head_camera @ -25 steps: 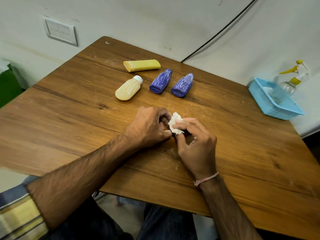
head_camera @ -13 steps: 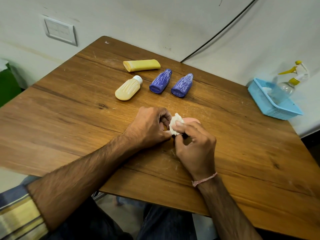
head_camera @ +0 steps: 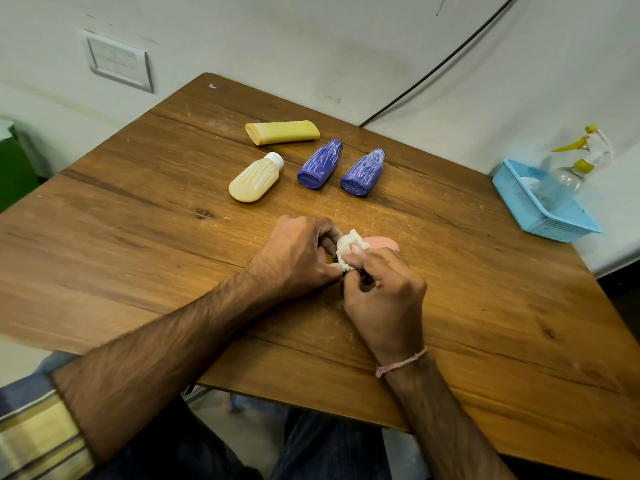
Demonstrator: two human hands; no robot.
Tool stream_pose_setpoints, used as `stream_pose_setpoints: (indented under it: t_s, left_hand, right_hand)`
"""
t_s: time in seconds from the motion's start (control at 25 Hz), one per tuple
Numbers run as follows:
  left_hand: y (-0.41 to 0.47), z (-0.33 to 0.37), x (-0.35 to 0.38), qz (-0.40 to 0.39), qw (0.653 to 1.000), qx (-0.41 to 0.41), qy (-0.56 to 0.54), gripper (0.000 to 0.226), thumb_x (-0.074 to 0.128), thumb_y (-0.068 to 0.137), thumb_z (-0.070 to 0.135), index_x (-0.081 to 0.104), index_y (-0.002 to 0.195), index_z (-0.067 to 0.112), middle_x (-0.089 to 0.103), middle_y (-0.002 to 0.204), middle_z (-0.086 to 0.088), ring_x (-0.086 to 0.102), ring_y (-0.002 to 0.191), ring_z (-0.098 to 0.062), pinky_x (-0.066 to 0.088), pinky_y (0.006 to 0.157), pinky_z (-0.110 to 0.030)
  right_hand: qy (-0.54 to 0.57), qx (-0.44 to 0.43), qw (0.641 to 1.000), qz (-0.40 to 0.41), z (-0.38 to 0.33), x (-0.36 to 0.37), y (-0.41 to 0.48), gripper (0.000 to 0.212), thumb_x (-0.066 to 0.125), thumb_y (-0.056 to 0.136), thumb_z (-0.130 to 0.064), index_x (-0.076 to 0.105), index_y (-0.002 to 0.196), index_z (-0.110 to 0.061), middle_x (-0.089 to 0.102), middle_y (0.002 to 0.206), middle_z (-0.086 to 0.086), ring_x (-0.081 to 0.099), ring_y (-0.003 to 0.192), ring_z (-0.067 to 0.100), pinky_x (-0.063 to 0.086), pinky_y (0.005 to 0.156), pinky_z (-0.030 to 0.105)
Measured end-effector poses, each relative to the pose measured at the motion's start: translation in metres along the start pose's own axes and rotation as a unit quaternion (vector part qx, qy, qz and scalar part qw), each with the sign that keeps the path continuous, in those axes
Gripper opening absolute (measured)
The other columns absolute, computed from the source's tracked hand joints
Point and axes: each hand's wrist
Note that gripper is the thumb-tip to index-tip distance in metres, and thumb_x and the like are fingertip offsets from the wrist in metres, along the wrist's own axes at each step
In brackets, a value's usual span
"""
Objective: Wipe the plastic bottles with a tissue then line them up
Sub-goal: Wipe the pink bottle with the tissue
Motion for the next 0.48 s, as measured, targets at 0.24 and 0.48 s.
stream_pose_setpoints:
  t_s: [0.24, 0.48]
  left_hand:
    - [0.0017, 0.0007, 0.0002, -0.011, 1.0, -0.005, 0.001, 0.03, 0.084, 0.075, 0.031, 0.07, 0.101, 0.026, 0.07, 0.083, 0.014, 0.064, 0.07, 0.004, 0.051, 0.064, -0.005]
    - [-0.0023, 0.0017, 0.0009, 0.004, 1.0, 0.002, -0.021, 0.026, 0.085, 0.074, 0.027, 0.072, 0.096, 0.023, 0.07, 0.076, 0.015, 0.065, 0.066, -0.004, 0.047, 0.058, -0.005]
  right_hand:
    - [0.011, 0.015, 1.0, 0.004, -0.0011, -0.0067, -0.0054, 0.009, 0.068, 0.076, 0.0, 0.075, 0.081, -0.004, 0.069, 0.08, 0.006, 0.065, 0.075, 0.018, 0.055, 0.063, 0.032]
    - [-0.002, 0.012, 1.0, 0.018, 0.0015, -0.005, 0.002, 0.028, 0.063, 0.082, 0.005, 0.075, 0.106, -0.004, 0.064, 0.096, 0.01, 0.061, 0.095, 0.017, 0.052, 0.08, 0.022]
Point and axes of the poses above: each hand's wrist, its own y-axis towards the middle knuckle, its own x-axis out of the palm, z = x × y
